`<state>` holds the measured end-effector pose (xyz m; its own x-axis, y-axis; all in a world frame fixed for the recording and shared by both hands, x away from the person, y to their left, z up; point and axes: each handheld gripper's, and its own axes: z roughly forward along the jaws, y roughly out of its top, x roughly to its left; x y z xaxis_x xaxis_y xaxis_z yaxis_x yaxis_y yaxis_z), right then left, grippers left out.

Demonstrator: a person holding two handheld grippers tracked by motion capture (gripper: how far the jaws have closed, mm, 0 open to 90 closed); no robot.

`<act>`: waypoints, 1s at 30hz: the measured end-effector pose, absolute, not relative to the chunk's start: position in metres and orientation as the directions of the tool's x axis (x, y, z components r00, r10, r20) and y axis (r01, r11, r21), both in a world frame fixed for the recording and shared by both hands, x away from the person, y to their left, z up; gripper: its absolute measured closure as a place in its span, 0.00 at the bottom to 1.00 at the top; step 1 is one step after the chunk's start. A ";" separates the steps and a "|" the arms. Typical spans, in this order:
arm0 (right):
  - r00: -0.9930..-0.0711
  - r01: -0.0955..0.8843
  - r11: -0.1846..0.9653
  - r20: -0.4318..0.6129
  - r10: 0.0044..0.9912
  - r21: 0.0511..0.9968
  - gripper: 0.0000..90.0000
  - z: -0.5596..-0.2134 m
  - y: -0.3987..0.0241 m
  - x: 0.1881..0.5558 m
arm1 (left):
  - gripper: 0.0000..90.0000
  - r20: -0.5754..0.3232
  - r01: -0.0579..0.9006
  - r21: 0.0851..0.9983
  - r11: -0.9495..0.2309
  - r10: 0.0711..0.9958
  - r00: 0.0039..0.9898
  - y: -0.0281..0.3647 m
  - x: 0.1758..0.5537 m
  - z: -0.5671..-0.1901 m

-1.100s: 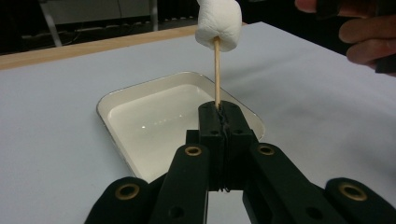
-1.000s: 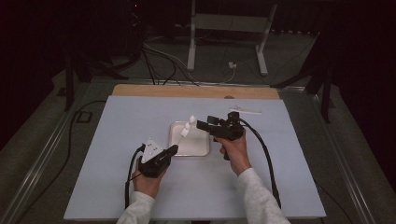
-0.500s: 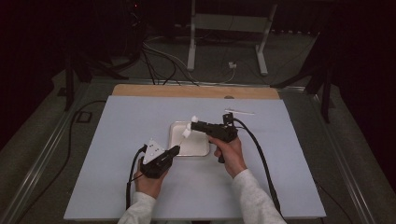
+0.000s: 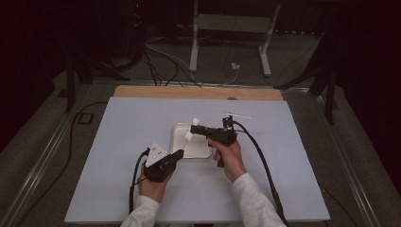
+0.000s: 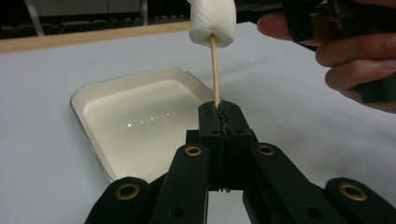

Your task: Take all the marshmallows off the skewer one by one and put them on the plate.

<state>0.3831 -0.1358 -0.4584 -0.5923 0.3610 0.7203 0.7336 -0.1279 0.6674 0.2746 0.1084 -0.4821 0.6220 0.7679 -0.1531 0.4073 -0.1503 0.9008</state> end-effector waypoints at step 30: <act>-0.437 0.822 -0.183 0.804 0.404 0.539 0.86 -0.493 -0.124 0.385 | 1.00 -0.236 0.579 0.804 -0.136 0.821 0.521 0.104 0.262 -0.496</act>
<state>0.3850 -0.1242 -0.4933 -0.4369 0.4042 0.8036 0.8224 -0.1825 0.5389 0.2615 0.1040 -0.4955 0.5206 0.8206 -0.2359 0.5789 -0.1362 0.8039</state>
